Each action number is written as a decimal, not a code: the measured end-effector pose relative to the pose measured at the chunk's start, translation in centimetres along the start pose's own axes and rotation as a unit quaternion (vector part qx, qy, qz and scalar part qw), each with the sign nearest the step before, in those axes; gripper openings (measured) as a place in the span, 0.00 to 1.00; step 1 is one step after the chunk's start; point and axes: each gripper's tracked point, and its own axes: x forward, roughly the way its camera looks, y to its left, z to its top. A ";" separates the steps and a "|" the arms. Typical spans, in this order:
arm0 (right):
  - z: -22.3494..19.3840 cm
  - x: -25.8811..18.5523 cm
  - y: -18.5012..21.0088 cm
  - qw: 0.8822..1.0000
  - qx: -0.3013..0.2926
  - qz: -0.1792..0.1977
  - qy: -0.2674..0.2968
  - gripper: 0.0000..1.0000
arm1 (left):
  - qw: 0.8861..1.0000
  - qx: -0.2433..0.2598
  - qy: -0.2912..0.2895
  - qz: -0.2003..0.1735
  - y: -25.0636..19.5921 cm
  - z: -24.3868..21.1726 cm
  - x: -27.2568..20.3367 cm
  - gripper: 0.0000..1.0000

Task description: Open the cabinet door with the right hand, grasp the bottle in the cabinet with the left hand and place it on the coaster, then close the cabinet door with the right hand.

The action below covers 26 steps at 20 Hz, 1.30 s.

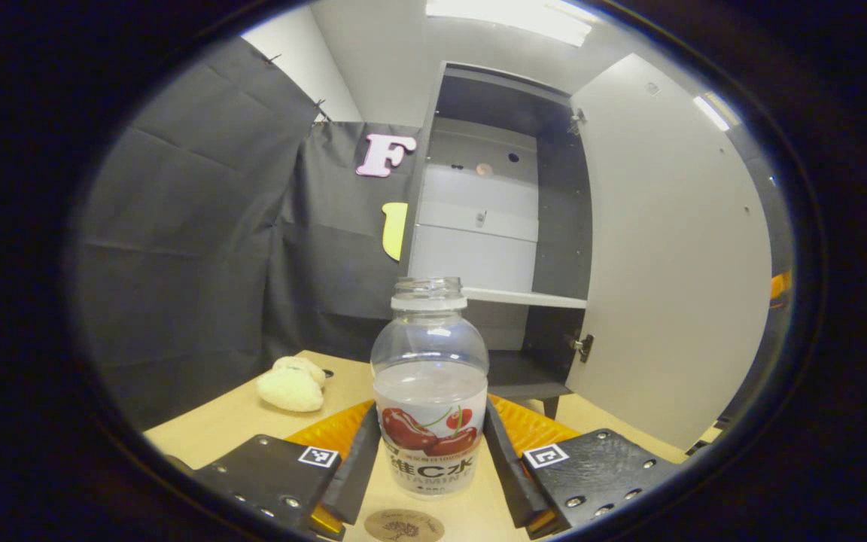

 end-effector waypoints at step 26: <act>0.8 -0.7 -1.8 0.999 0.039 0.007 -0.005 0.95 | 0.994 0.041 0.089 0.047 -0.5 -7.7 -4.2 0.88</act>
